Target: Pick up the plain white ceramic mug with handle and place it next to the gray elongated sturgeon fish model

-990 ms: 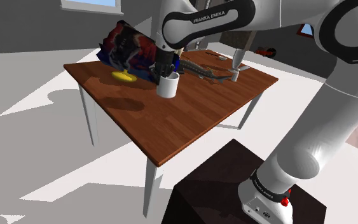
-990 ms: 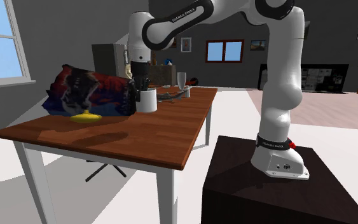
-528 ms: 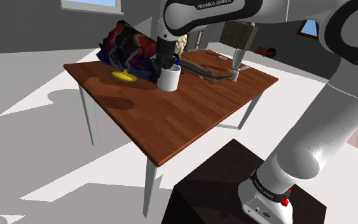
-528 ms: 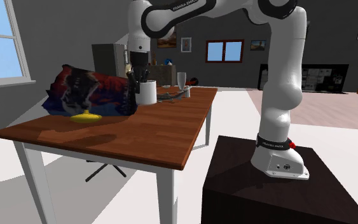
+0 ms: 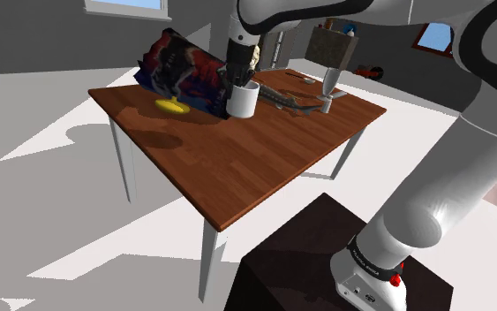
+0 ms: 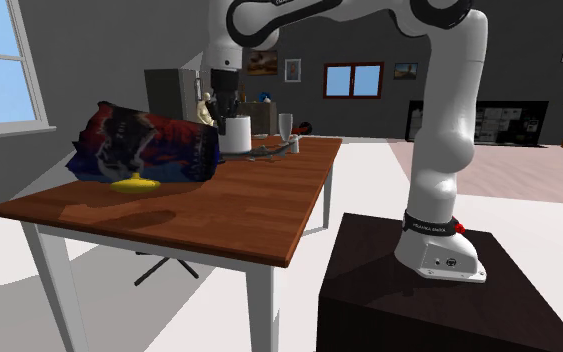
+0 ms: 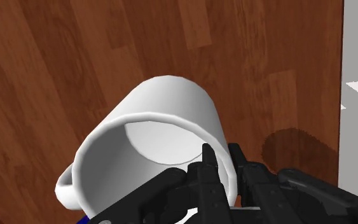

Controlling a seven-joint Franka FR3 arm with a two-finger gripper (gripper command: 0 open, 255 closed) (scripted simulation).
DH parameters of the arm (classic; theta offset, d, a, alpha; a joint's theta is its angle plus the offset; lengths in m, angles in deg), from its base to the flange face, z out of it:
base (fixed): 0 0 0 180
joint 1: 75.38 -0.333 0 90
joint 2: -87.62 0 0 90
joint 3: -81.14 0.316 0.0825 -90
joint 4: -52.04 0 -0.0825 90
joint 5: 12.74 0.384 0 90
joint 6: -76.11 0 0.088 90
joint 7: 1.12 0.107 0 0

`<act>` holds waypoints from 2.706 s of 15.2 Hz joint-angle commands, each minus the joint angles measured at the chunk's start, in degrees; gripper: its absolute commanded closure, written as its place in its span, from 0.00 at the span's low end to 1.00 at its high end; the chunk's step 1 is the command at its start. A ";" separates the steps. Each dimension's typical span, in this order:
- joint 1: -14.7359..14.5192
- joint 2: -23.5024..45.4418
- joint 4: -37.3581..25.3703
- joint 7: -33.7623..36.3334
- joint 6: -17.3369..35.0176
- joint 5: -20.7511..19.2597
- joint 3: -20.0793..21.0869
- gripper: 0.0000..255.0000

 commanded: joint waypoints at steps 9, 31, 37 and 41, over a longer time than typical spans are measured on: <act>6.26 -4.77 5.60 -14.11 1.40 1.83 -7.21 1.00; 20.19 4.38 -5.45 -45.26 -0.66 6.02 -23.08 1.00; 24.51 10.93 -13.80 -52.80 -3.04 8.77 -25.91 1.00; 24.47 11.16 -11.02 -53.01 -0.04 8.92 -25.84 1.00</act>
